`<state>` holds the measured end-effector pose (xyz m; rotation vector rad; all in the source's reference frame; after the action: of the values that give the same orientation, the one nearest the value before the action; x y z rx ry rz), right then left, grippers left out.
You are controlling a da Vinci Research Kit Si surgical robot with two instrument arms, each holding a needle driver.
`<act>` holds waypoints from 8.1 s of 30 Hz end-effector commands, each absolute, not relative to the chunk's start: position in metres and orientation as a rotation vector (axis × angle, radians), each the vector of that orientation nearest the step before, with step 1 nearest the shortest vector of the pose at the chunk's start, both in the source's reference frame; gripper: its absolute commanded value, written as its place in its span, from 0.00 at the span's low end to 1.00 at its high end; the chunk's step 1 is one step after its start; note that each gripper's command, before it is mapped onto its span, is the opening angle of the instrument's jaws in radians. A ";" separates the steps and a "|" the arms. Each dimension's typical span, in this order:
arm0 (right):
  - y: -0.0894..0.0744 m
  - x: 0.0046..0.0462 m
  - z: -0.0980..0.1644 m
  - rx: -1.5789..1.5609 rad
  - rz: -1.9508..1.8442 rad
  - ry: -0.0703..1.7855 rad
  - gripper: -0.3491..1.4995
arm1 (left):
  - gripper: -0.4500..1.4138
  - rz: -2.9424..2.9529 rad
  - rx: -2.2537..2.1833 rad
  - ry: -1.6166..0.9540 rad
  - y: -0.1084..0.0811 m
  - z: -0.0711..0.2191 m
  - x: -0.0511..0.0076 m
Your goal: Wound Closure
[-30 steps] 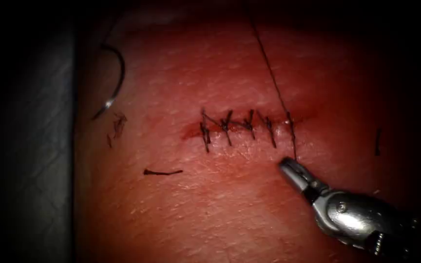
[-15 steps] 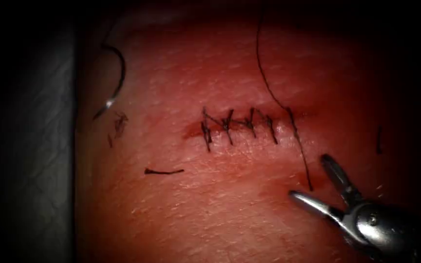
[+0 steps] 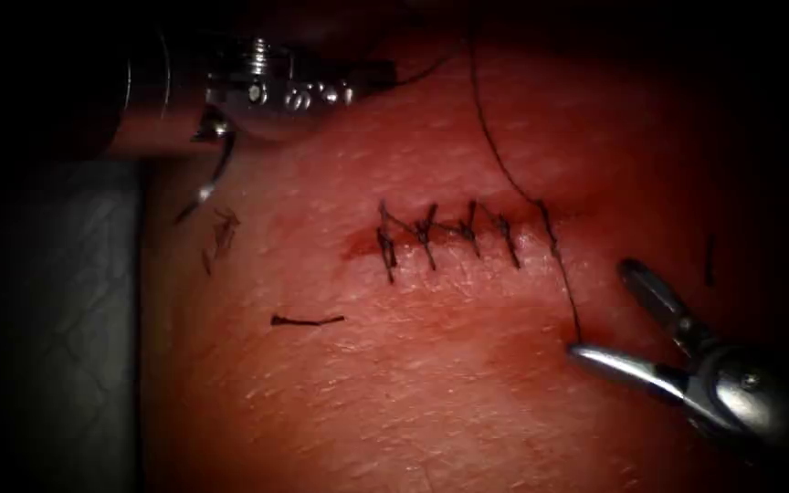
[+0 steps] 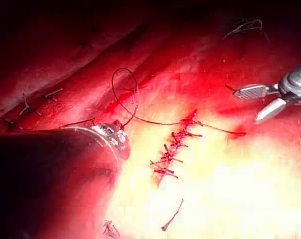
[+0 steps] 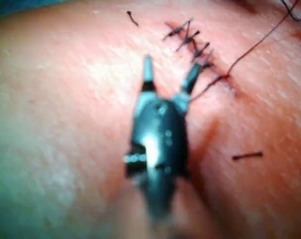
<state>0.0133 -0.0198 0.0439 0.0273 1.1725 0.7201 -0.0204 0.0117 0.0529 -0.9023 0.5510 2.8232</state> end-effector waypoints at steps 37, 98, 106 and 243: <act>-0.005 0.0210 0.048 0.268 0.429 1.453 0.00 | 0.00 2.971 -0.838 0.746 0.007 0.056 -0.0276; -0.013 0.0160 0.050 0.905 -0.675 1.105 0.45 | 0.00 2.956 -0.856 0.788 0.009 0.058 -0.0287; -0.014 0.0162 0.050 0.932 -0.686 1.094 0.35 | 0.00 2.956 -0.860 0.786 0.009 0.058 -0.0285; -0.007 0.0106 0.044 0.242 0.257 1.152 0.53 | 0.00 2.741 -1.108 1.068 0.002 0.037 -0.0222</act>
<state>0.0100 -0.0061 0.0436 0.2313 1.1591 0.2566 -0.0215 0.0024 0.0370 -1.1004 1.0725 2.7370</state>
